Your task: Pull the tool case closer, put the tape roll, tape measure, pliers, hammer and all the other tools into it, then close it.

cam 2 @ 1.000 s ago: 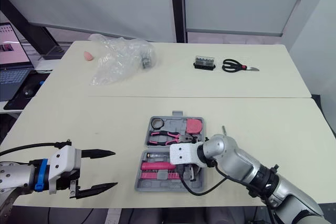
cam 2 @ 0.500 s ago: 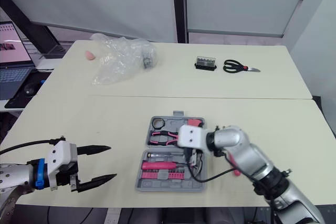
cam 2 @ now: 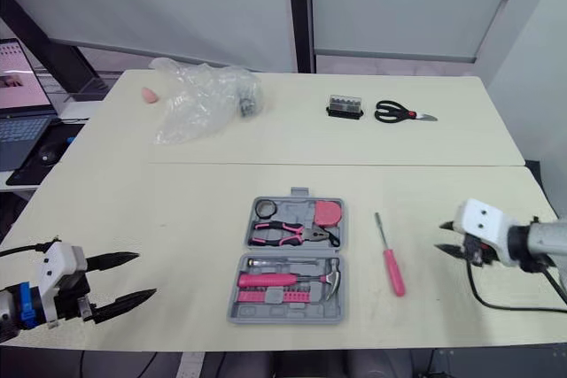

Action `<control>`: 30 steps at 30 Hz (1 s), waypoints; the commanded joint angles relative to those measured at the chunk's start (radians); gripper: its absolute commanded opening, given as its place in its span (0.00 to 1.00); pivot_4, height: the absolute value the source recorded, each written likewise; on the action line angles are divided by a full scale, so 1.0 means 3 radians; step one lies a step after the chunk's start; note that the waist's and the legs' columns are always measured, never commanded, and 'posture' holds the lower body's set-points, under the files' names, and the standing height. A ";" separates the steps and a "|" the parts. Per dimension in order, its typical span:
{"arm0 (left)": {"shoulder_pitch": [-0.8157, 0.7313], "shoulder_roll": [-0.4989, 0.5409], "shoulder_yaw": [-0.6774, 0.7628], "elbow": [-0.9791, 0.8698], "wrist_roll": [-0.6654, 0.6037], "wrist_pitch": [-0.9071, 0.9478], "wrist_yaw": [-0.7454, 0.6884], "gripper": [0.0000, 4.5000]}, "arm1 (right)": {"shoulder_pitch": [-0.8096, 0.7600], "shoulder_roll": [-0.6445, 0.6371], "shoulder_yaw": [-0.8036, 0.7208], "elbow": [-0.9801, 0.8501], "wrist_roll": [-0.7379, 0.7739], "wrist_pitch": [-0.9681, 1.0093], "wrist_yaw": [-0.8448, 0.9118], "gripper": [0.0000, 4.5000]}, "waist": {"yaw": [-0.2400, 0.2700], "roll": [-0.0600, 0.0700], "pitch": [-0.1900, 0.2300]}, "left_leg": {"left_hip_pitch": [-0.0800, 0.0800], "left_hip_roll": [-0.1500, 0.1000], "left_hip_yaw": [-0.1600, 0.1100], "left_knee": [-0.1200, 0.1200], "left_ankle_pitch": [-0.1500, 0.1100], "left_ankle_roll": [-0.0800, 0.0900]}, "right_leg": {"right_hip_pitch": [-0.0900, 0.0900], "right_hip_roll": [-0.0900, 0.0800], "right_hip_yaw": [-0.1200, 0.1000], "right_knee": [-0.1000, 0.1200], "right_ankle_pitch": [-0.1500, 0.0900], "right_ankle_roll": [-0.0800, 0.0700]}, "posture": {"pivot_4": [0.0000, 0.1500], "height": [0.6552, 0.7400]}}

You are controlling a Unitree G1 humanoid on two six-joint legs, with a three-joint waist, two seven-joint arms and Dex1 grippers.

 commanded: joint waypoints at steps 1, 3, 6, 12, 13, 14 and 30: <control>0.0089 0.0007 0.0111 0.0103 0.0022 -0.0122 -0.0035 1.00 | 0.0324 -0.0154 -0.0294 0.0014 -0.0034 -0.0244 0.0122 0.74 | -0.0003 0.0000 0.0000 | 0.0000 0.0000 0.0001 0.0000 0.0000 0.0000 | 0.0000 0.0000 0.0000 0.0000 0.0000 0.0000 | 1.00 1.00; 0.0107 -0.0026 0.0128 0.0131 -0.0023 -0.0101 -0.0013 1.00 | 0.0426 -0.0142 -0.0346 0.0034 -0.0020 -0.0294 0.0095 0.89 | -0.0011 0.0000 0.0000 | 0.0001 0.0001 0.0001 0.0000 0.0000 0.0000 | 0.0001 0.0001 0.0000 0.0000 0.0000 0.0000 | 1.00 1.00; 0.0154 -0.0052 0.0108 0.0120 -0.0021 -0.0124 -0.0018 1.00 | 0.0444 -0.0114 -0.0314 0.0101 -0.0037 -0.0383 0.0056 0.99 | -0.0014 0.0000 0.0000 | 0.0002 0.0001 0.0001 0.0001 0.0000 0.0000 | 0.0002 0.0001 0.0000 0.0000 0.0000 0.0001 | 1.00 1.00; 0.0208 -0.0073 0.0125 0.0033 -0.0037 -0.0106 0.0000 1.00 | 0.0401 -0.0095 -0.0246 0.0265 -0.0030 -0.0534 0.0056 0.99 | -0.0004 -0.0001 0.0000 | 0.0001 0.0000 0.0000 0.0000 0.0000 0.0000 | 0.0003 0.0000 0.0000 -0.0001 0.0000 0.0001 | 1.00 1.00; 0.0217 -0.0073 0.0128 0.0024 -0.0035 -0.0110 0.0000 1.00 | 0.0396 -0.0089 -0.0246 0.0289 -0.0017 -0.0551 0.0061 0.99 | -0.0001 0.0000 0.0000 | 0.0001 0.0000 0.0000 0.0000 0.0000 0.0000 | 0.0003 0.0000 0.0000 -0.0001 0.0000 0.0001 | 1.00 1.00; 0.0225 -0.0071 0.0132 0.0014 -0.0035 -0.0115 -0.0001 1.00 | 0.0388 -0.0073 -0.0254 0.0304 0.0011 -0.0545 0.0060 0.99 | -0.0001 0.0000 0.0000 | 0.0001 0.0000 0.0000 0.0000 0.0000 -0.0001 | 0.0003 0.0000 0.0000 -0.0001 0.0000 0.0001 | 1.00 1.00; 0.0002 -0.0121 -0.0161 -0.0760 -0.0177 0.0111 0.0039 1.00 | 0.0113 0.0021 0.0063 -0.0417 0.0031 -0.0442 -0.0011 0.99 | -0.0004 0.0000 -0.0001 | 0.0002 0.0000 -0.0002 0.0002 0.0000 -0.0001 | 0.0006 0.0001 -0.0001 0.0000 0.0000 0.0001 | 1.00 1.00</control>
